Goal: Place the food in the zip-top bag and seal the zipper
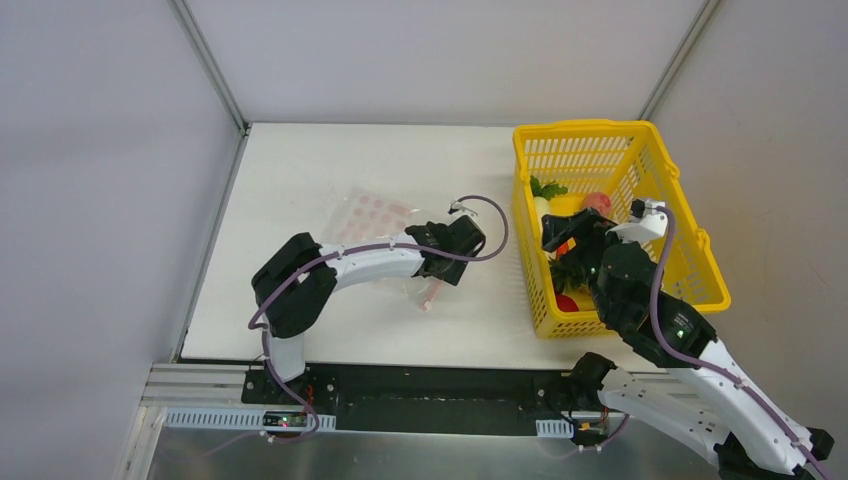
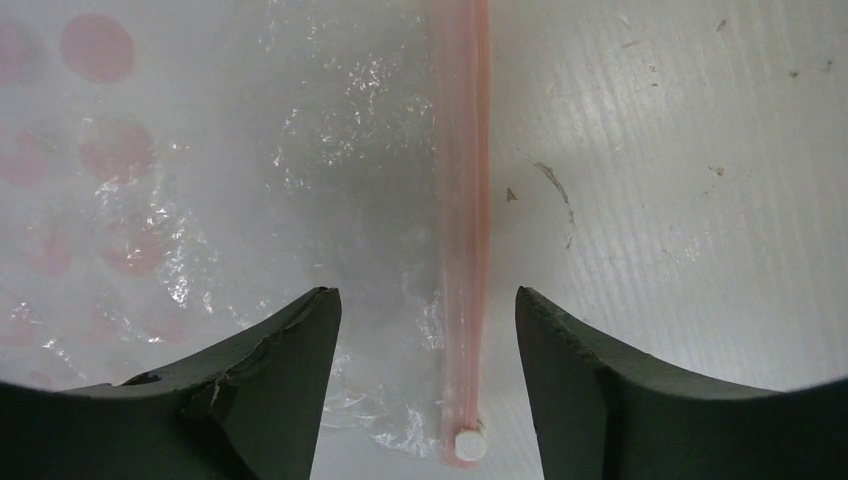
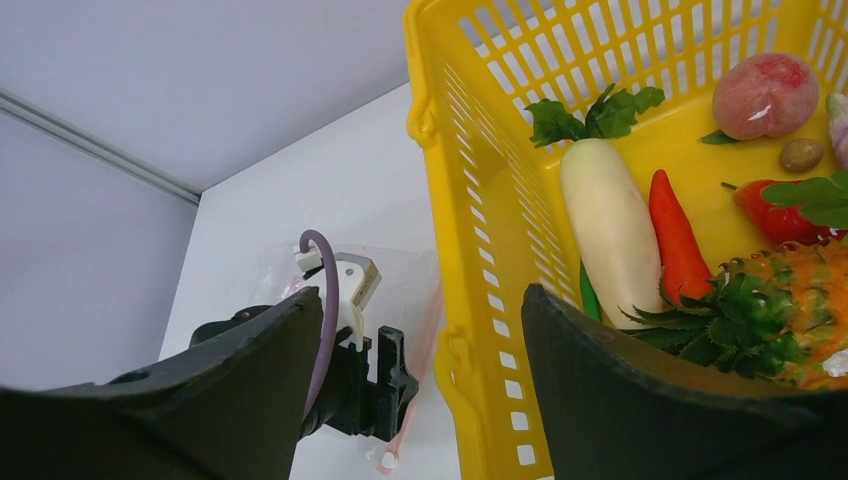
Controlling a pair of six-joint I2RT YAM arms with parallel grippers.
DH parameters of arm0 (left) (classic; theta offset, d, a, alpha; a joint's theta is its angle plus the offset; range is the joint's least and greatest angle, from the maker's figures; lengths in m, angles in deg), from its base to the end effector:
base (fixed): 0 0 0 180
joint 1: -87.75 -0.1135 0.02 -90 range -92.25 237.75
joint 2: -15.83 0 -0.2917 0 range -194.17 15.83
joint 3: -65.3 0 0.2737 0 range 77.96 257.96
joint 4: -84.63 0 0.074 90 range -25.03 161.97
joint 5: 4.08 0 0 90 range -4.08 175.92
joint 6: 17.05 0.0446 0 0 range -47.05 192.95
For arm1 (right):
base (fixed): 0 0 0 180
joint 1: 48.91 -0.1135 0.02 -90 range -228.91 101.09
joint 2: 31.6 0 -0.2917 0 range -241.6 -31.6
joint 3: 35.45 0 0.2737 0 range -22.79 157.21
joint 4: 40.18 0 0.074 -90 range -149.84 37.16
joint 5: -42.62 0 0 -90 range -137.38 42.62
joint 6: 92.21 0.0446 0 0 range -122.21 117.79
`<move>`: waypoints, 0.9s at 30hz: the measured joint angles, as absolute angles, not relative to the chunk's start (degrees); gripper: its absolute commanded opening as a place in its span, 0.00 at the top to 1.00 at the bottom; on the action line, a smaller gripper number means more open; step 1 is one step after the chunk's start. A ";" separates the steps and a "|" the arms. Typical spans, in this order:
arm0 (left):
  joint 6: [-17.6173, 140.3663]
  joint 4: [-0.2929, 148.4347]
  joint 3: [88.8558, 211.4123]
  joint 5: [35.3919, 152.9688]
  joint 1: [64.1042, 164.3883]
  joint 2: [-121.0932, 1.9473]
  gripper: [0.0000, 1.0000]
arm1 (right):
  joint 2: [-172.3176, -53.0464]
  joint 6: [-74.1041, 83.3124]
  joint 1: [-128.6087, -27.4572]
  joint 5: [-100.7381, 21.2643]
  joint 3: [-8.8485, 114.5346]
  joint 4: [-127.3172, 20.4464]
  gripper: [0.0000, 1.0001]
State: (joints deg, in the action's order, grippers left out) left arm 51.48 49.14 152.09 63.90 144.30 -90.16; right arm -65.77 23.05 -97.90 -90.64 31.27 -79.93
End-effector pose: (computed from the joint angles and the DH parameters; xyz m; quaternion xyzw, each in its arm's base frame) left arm 0.2485 -0.3458 0.2098 0.2267 0.9093 -0.0460 0.3459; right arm 0.0985 0.0667 0.4112 0.0952 0.7325 0.1506 0.6570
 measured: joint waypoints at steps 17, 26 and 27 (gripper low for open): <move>49.51 49.20 152.73 61.23 144.43 -94.40 0.60 | -65.80 24.38 -97.92 -90.01 29.90 -80.30 0.28; 49.36 49.79 152.70 61.14 144.43 -94.42 0.92 | -65.80 24.62 -97.92 -89.97 29.90 -80.30 0.29; 49.38 49.86 152.70 61.12 144.43 -94.42 0.93 | -65.80 24.64 -97.92 -89.97 29.90 -80.30 0.29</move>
State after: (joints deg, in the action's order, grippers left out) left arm 49.38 49.86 152.70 61.12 144.43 -94.42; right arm -65.80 24.64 -97.92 -89.97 29.90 -80.30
